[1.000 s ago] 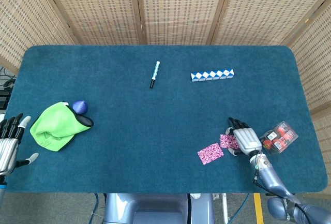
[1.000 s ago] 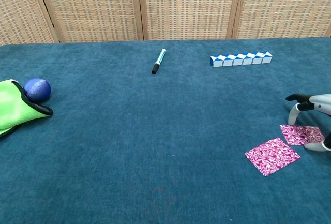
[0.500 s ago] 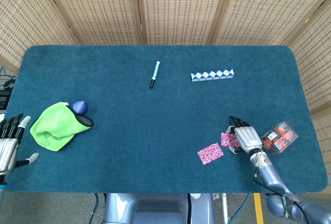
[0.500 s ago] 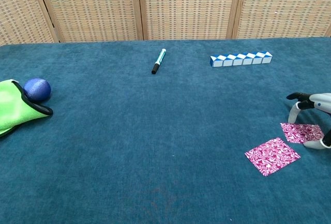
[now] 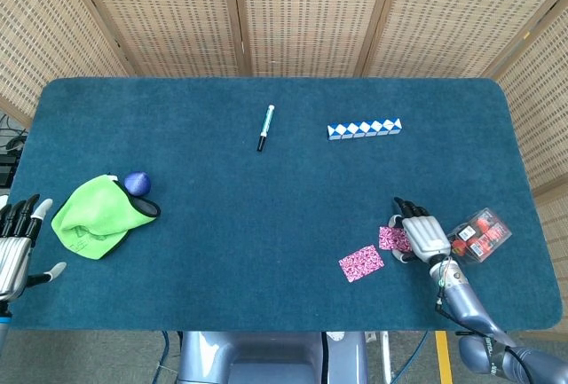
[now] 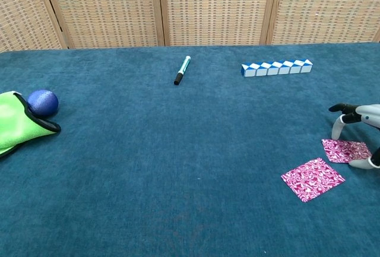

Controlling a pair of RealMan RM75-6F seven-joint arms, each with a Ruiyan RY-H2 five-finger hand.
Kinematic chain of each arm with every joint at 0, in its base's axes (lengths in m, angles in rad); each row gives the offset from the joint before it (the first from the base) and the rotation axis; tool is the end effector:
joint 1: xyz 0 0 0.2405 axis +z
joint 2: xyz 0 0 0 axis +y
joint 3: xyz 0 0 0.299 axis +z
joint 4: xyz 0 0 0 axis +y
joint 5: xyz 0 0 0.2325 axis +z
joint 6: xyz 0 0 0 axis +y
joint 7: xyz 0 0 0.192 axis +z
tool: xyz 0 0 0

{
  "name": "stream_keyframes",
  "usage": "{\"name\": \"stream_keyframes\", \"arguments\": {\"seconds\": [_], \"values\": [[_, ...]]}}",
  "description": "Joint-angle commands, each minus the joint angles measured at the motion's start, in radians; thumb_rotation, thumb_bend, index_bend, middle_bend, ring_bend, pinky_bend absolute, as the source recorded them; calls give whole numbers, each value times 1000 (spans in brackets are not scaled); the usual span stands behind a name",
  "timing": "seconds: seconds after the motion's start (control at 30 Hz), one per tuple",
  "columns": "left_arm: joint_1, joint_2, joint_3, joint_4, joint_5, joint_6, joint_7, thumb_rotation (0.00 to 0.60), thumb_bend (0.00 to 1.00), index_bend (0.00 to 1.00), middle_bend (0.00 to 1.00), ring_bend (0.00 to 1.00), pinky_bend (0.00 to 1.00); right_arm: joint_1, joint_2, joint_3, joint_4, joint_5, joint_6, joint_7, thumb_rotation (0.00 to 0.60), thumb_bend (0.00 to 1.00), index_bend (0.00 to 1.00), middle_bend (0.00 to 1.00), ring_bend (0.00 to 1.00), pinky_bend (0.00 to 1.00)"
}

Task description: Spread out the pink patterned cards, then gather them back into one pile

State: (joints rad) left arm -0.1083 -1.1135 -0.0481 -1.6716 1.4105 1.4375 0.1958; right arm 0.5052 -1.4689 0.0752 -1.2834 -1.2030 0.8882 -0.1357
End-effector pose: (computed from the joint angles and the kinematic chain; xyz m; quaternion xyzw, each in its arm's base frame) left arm -0.3588 0.2403 0.1497 -0.6115 -0.3736 -0.3233 0.6181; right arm -0.3412 -0.3749 -0.0246 0.7111 -0.4532 0.2573 0.4719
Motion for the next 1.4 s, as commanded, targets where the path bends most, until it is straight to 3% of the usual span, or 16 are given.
{"name": "stream_keyframes", "arguments": {"seconds": [0.03,0.6,0.97,1.4], "values": [[0,0,0,0,0,0,0,600,0,0,0,0,0,0,2,1,-2,0,0,-1,600,311,435,0,0,117],[0,0,0,-1,-2,-1,2,600,0,0,0,0,0,7,50,2,-76,-34,30,-31,600,311,435,0,0,117],[-1,0,0,-2,-3,-2,4,600,0,0,0,0,0,19,102,-59,-207,-173,51,-76,600,311,435,0,0,117],[-1,2,0,-1,-2,-4,-1,600,0,0,0,0,0,51,101,-88,-240,-215,19,-161,600,311,435,0,0,105]]}}
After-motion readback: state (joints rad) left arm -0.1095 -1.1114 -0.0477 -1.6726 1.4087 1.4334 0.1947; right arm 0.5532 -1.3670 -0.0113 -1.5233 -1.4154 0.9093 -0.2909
